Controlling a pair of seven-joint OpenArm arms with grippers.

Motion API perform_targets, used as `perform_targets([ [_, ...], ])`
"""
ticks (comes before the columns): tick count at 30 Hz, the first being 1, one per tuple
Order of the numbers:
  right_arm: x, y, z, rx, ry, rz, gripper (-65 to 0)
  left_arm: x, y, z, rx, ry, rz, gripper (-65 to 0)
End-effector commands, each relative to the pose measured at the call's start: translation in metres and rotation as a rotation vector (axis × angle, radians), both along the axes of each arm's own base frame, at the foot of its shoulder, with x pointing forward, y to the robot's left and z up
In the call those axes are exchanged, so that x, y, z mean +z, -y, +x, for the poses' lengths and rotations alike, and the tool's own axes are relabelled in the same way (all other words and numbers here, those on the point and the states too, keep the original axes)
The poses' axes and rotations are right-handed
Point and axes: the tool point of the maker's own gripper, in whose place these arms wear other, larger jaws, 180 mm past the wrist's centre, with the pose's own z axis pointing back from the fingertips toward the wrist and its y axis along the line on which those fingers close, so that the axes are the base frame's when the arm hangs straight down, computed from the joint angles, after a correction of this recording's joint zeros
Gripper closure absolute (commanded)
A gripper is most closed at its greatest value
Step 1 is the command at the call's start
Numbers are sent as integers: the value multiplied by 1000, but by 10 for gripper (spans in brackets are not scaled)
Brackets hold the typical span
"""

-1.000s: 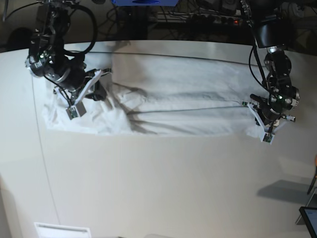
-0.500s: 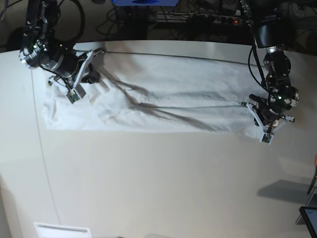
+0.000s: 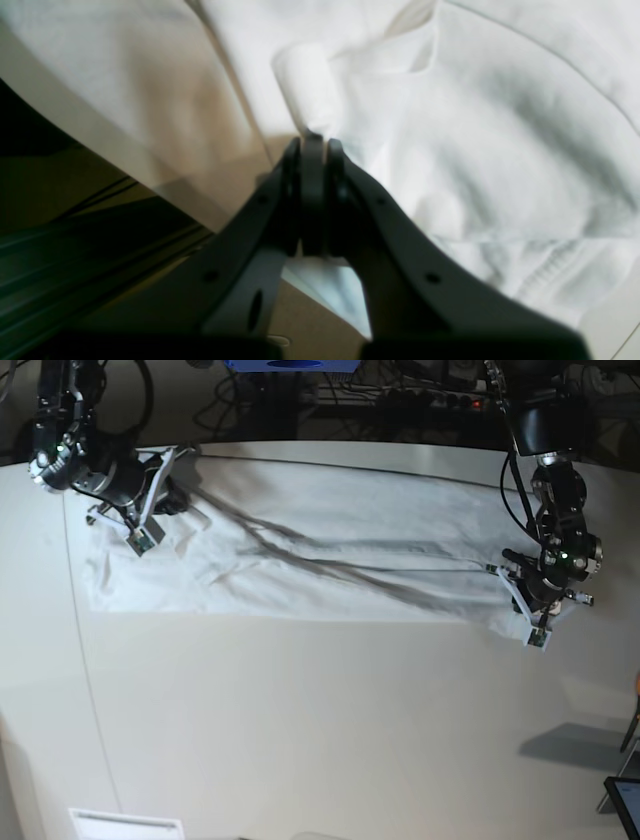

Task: Fold the T-shirt properly
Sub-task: 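Open the left gripper and release the hem corner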

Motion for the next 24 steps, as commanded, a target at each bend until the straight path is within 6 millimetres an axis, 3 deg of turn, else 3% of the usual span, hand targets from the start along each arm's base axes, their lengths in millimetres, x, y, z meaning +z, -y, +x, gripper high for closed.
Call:
perform_targets([
  [1,8,1,8,4,39,1,-3,22,-4,11,-12,62,27,0],
  [9,11,4,18,-34,50,0,-7,54,2,3,-40,83,108,0],
  [18,12,5,21,-65,50,5,-4,45,3,-25,-50,35,133,0],
  [24,11,1,19,-68,43,18,-4,50,2,-29,-64,41,156,0],
])
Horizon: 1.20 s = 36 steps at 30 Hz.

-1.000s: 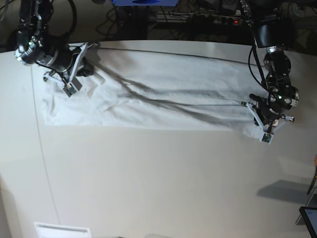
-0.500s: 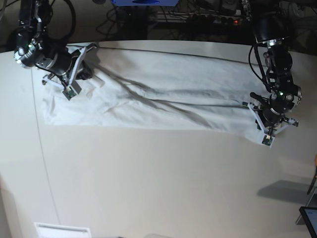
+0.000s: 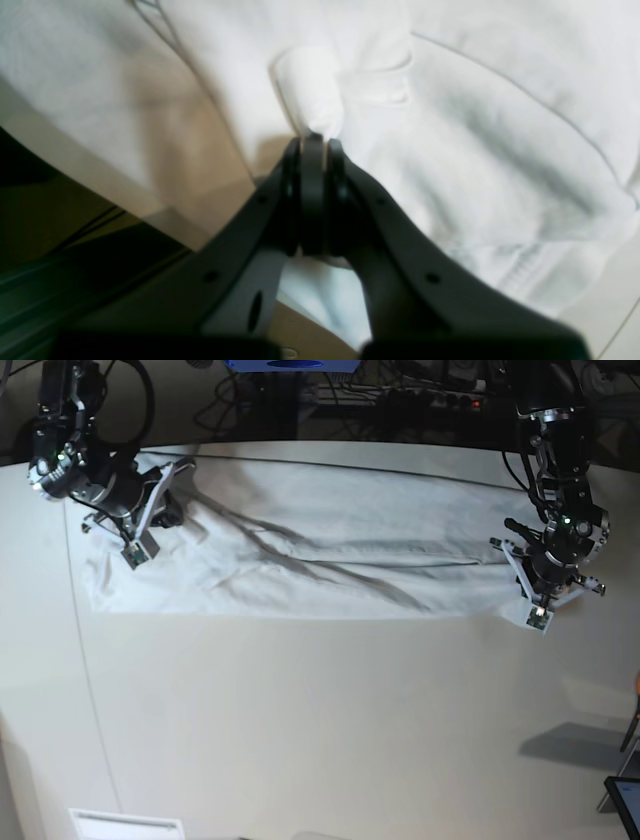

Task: Fold the T-shirt properly
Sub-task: 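Open the left gripper and release the hem corner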

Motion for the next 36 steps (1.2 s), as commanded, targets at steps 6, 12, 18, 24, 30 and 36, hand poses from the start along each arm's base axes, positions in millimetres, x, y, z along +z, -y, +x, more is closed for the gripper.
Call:
perform_targets([
  [6,4,-2,-1,-1,15,15,-4,14,-13,4,12,27,71,0],
  [12,2,-2,-4,-1,6,15,-3,13,-22,1,22,0,170,0],
  [18,2,-4,-4,-5,6,25,-3,13,-22,1,17,-3,172,0],
  [24,2,-4,-3,-11,6,26,-3,9,-19,-2,-32,-38,187,-126],
  [30,3,-4,-2,-11,9,26,-3,4,-22,-11,-25,-57,189,-212],
  [36,3,-4,-2,-11,11,26,-3,33,-35,-10,68,56,137,-215],
])
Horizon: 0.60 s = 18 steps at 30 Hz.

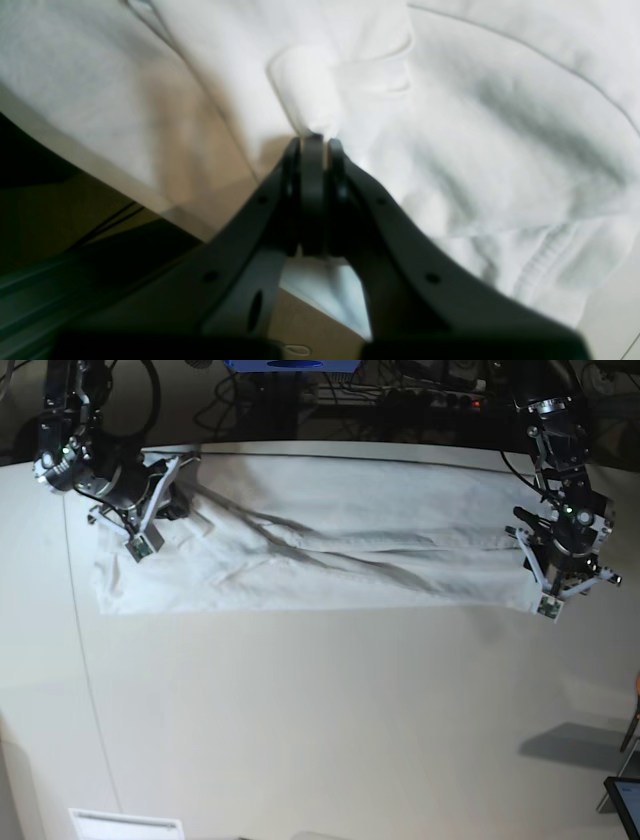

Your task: Fold the T-shirt properly

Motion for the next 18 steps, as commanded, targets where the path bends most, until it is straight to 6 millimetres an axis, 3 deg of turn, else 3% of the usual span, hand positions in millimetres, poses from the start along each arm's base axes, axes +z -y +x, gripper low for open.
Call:
perform_targets([
  [1,7,-1,6,3,31,9,-3,23,-9,8,20,75,9,-215],
  [4,6,-1,4,3,28,9,-3,36,-19,20,59,125,-10,-217],
  [8,6,-2,4,5,27,10,-3,13,-30,27,104,74,-53,-218],
  [13,4,-20,0,59,18,31,-3,-13,-30,28,134,21,-112,-218],
  [18,4,-26,-2,76,15,39,-3,-18,-29,27,143,19,-128,-218],
])
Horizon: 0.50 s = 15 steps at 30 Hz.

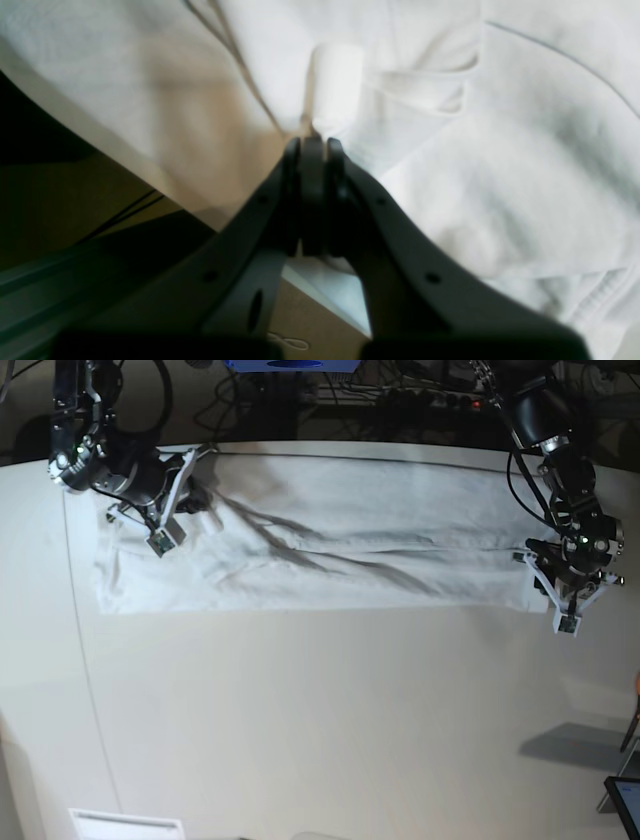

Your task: Fold the T-shirt properly

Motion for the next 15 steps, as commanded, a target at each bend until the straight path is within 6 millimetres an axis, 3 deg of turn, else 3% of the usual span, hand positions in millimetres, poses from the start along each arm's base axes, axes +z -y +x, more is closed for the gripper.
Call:
perform_targets([
  [1,7,-1,5,2,31,15,-3,16,-8,9,4,47,26,-218],
  [6,8,1,7,-5,34,12,-3,24,-6,22,7,73,16,-218],
  [15,3,1,6,-12,29,22,-3,2,-6,21,20,26,-27,-213],
])
